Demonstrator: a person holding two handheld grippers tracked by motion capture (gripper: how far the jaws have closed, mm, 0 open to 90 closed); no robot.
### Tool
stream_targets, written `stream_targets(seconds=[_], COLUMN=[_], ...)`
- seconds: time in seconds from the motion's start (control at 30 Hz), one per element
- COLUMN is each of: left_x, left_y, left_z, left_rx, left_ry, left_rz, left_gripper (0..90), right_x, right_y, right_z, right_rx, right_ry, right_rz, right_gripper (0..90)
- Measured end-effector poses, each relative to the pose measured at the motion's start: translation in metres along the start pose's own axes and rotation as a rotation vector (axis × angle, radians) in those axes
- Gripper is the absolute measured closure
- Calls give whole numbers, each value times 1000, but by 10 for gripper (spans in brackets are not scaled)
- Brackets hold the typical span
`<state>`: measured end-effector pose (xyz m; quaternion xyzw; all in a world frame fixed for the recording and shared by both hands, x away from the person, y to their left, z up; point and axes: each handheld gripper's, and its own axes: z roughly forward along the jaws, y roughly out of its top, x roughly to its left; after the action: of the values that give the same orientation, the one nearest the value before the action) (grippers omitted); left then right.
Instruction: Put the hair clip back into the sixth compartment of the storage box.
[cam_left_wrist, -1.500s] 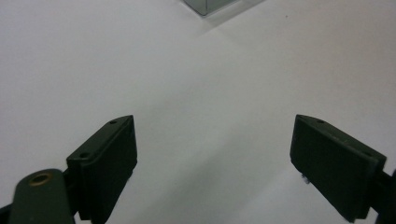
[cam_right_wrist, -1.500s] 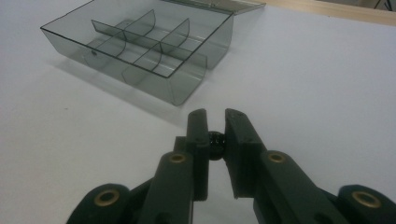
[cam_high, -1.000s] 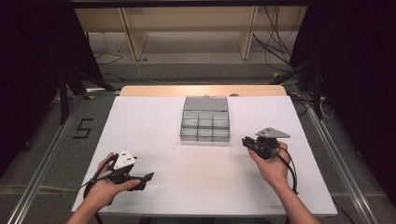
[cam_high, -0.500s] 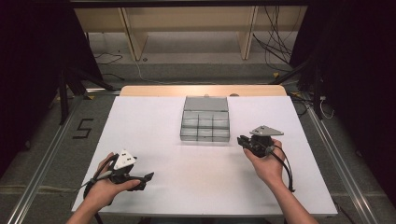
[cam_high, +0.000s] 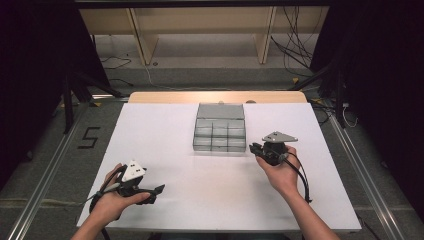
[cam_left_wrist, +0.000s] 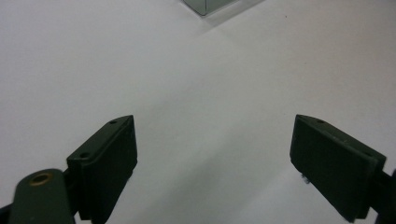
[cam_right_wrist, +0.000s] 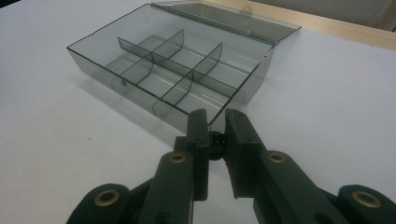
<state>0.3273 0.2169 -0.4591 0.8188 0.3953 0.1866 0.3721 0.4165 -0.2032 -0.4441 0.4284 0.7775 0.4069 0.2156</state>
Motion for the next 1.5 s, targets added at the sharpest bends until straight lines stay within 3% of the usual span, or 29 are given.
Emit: stream_targets(seconds=[1.5], left_x=[-1], left_y=[0], left_z=[0], left_rx=[-1], left_ry=[-2], left_rz=[3], left_gripper=[144], right_x=[8], right_y=[31], right_z=[27], right_rx=[38], right_ry=[0], right_rz=[-37], right_gripper=[812])
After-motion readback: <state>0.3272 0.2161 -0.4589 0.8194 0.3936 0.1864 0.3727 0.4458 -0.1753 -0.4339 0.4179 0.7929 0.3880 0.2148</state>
